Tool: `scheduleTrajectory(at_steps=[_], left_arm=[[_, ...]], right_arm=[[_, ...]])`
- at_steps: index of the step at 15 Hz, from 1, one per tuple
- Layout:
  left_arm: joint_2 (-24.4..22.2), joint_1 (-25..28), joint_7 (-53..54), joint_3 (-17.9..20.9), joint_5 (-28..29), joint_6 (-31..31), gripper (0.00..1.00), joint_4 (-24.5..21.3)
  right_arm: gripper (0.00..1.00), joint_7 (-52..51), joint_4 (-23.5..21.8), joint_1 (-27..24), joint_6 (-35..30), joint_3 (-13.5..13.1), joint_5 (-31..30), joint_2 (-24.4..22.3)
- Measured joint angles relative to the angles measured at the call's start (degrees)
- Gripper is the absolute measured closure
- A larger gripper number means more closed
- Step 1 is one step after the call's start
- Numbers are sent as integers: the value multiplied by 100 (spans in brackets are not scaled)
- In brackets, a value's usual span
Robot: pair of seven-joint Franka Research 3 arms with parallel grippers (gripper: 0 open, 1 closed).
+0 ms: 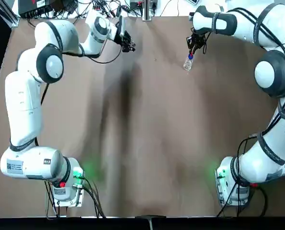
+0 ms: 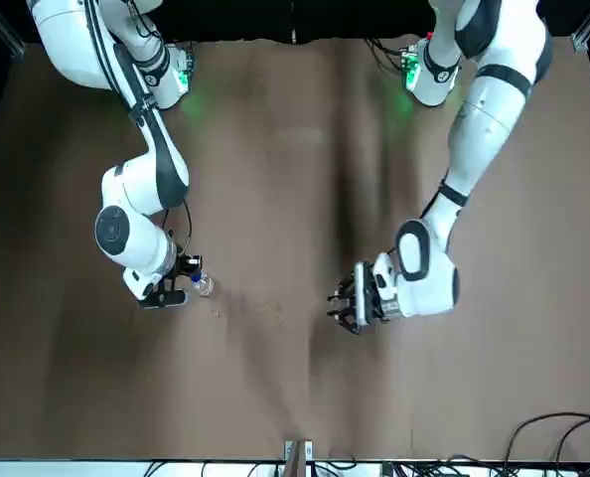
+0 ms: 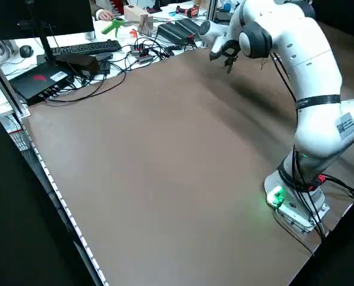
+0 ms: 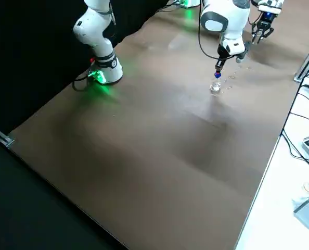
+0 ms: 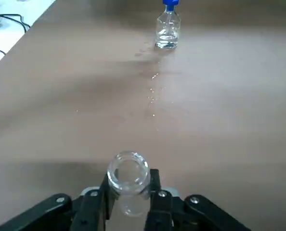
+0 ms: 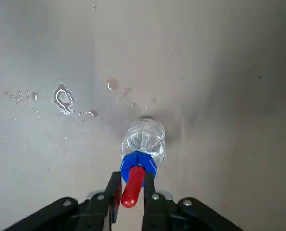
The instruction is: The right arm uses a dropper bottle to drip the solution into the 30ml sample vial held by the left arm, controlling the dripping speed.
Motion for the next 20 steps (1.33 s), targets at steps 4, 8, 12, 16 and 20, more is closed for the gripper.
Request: scheduleTrajectory(at_steps=[4,8,12,16,20], left_arm=[[-152,-525,-318,297,12,265,69,24],[-197,-651,-467,352,18,283,69,24],[-198,-921,-730,356,23,582,69,23],[-198,-1060,-1042,358,334,707,69,23],[-245,-1063,-1460,358,735,711,69,25]], right_arm=[[75,0,0,0,-11,0,0,3],[87,0,0,0,-15,-1,-2,4],[96,2,0,0,-15,-6,-2,6],[96,4,0,0,-15,-7,-2,6],[96,17,0,0,-15,-8,-2,6]])
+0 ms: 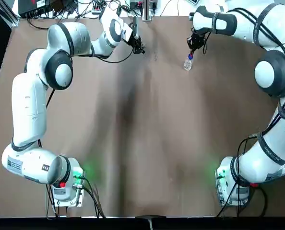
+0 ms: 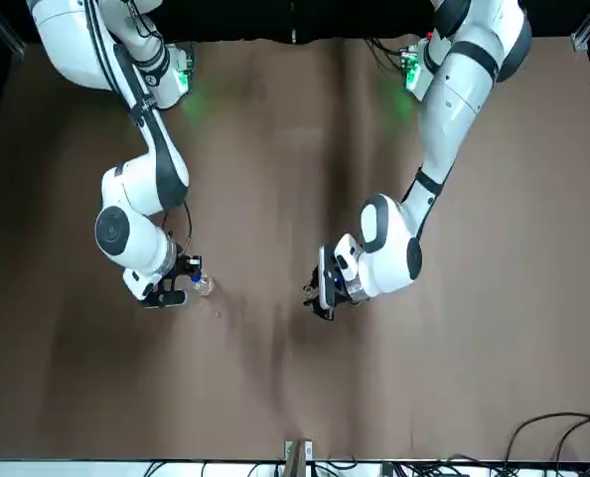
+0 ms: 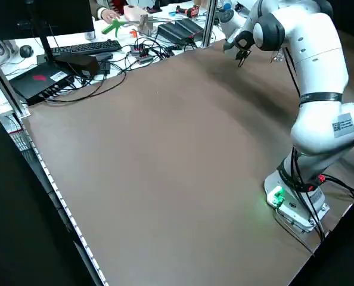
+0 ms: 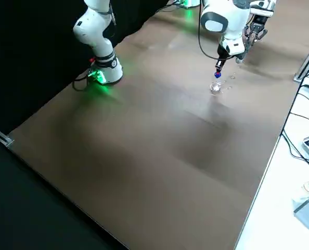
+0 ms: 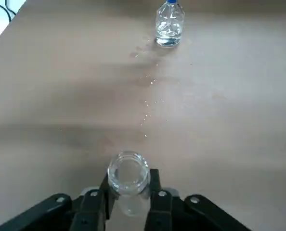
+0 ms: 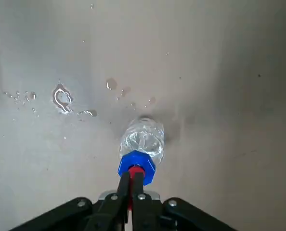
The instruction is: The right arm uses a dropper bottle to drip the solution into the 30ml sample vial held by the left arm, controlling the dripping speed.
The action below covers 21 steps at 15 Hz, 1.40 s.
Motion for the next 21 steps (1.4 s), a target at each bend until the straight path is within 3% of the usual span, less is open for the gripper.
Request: scheduleTrajectory(at_steps=[7,12,21], left_arm=[[-43,-91,-169,-3,17,3,69,0],[-52,-112,-201,-3,17,6,69,0],[-53,-127,-217,-18,17,6,69,0]], right_arm=[[94,8,0,1,-2,0,0,0],[87,9,3,2,-2,0,0,0],[87,9,8,2,-2,0,0,0]])
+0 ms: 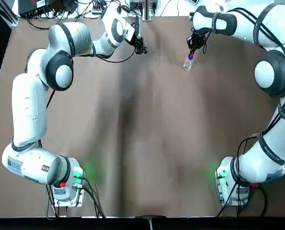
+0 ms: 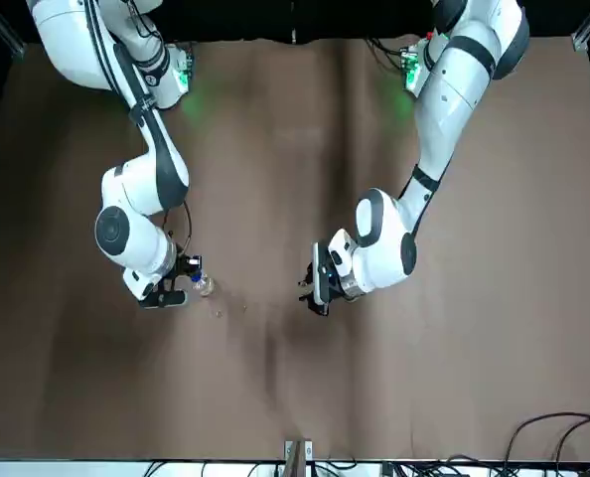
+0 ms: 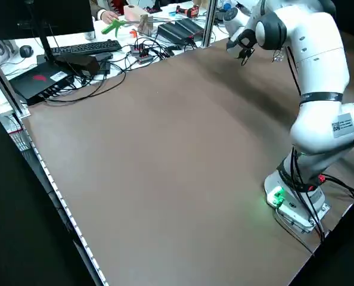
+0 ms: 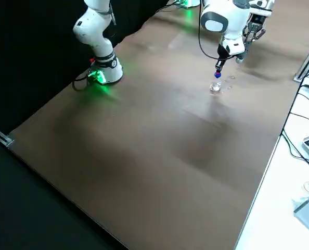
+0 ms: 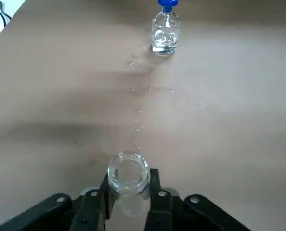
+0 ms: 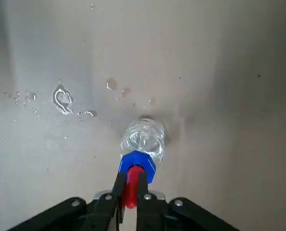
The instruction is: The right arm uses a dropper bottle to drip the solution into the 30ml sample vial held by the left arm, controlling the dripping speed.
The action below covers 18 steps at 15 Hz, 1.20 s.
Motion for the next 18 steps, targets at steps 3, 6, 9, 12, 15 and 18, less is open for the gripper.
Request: scheduleTrajectory(at_steps=[3,6,9,12,15,18], left_arm=[[0,-115,-62,3,0,57,69,0],[0,-327,-141,13,0,331,69,0],[0,-516,-186,18,3,552,69,-1],[0,-537,-206,45,8,588,69,-2],[0,-537,-206,56,9,588,69,-2],[0,-537,-206,56,9,588,69,-2]], right_arm=[[87,0,8,0,0,0,0,0],[88,2,28,0,0,-1,0,0],[88,2,69,0,-67,-1,0,-7],[87,3,128,0,-285,-1,0,-130],[87,7,149,0,-415,-2,0,-258],[87,14,169,0,-505,-13,0,-344]])
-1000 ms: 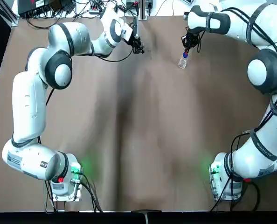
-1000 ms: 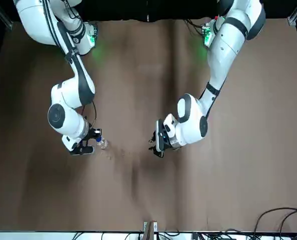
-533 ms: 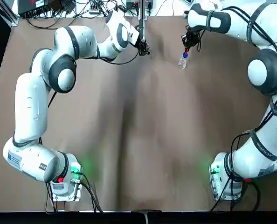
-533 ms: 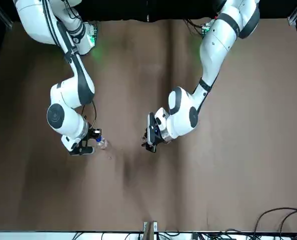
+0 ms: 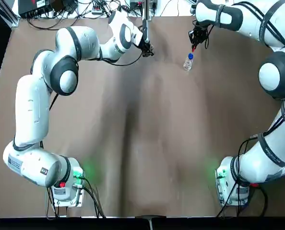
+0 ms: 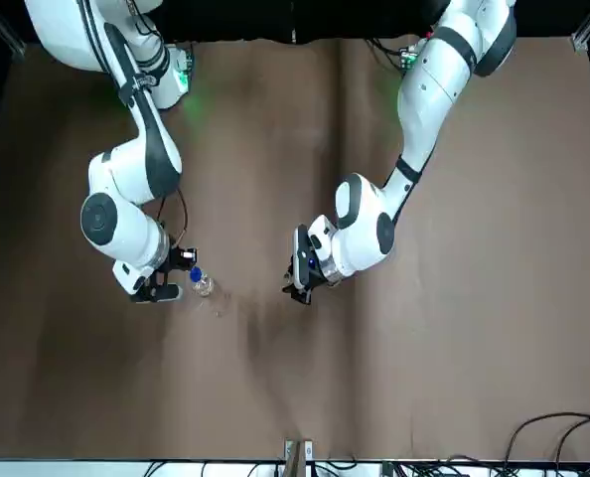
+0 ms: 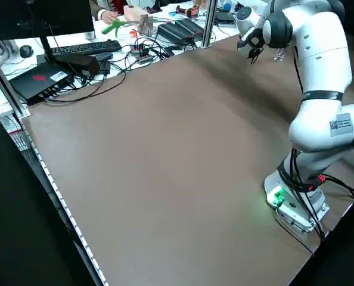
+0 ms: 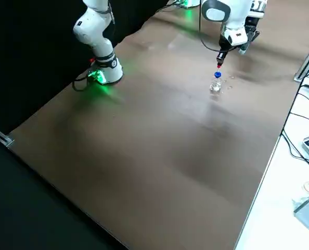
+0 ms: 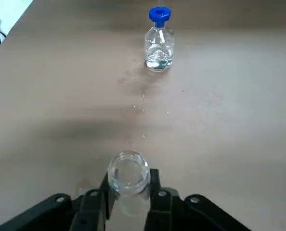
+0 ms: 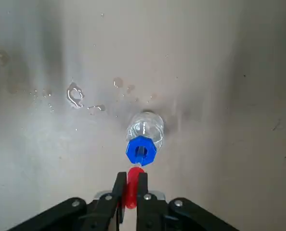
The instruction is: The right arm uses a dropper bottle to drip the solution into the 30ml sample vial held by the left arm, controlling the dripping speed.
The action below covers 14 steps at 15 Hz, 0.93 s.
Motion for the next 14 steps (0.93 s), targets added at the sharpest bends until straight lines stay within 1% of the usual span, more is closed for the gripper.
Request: scheduleTrajectory(at_steps=[5,14], left_arm=[[0,0,0,0,0,0,69,-1],[0,0,0,0,0,0,69,-1]], right_arm=[[87,9,11,0,-52,-19,0,-92],[87,26,131,0,-455,-31,0,-396]])
